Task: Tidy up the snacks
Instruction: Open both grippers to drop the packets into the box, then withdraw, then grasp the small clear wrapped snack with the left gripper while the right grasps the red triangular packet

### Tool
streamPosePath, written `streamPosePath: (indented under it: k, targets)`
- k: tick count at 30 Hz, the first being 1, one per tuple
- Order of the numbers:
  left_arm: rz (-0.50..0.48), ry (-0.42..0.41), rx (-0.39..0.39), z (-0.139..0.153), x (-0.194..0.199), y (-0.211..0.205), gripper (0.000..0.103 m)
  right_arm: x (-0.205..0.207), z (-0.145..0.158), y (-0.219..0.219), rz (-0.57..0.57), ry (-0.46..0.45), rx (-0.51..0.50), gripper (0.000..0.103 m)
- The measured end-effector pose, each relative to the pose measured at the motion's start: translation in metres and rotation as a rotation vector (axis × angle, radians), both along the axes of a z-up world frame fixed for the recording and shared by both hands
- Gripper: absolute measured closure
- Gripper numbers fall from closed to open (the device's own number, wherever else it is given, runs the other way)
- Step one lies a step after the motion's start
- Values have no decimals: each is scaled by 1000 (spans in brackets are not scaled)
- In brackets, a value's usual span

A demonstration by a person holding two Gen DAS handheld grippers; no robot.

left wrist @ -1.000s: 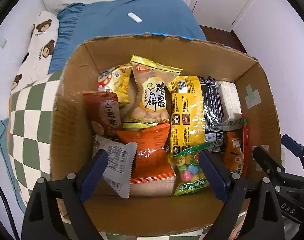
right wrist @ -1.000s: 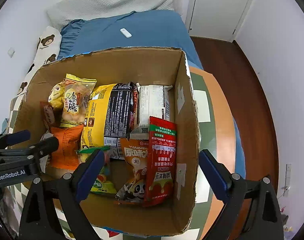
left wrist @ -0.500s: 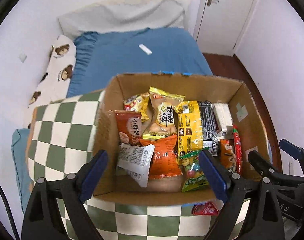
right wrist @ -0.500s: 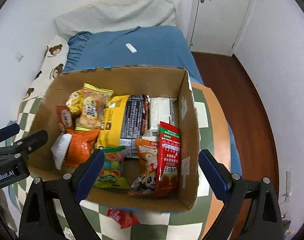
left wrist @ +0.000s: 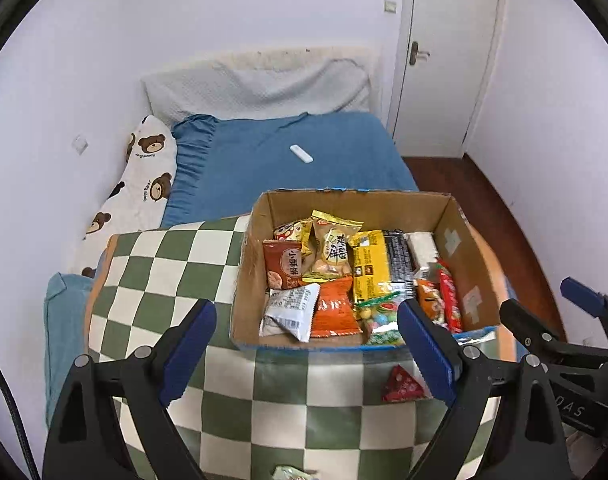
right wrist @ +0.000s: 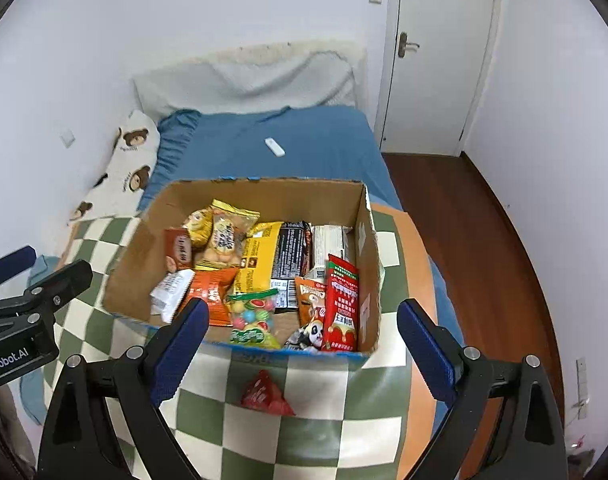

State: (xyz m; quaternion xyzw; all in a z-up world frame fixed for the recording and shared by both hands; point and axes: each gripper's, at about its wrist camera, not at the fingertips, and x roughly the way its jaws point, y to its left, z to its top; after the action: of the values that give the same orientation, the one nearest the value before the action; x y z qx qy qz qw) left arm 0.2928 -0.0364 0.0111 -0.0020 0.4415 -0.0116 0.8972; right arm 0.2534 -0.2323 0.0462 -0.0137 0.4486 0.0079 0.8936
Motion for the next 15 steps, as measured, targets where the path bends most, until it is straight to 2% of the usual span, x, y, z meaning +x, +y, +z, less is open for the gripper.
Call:
streamPosePath:
  k: [8,10,12,15]
  targets:
    - [22,-46,-40,18,-40,7,10,-47,31,-1,15,-78,45,6]
    - [31,-38,-46,13,-45,10,10,-52,29,-2,41,-75,78,14]
    - [47,-8,-62,0,-50,16,10,-52,16,0,74,-29,88,45]
    - [84,59,-62,-27,-58,23,10,-47,-13,2,105,36,117,47]
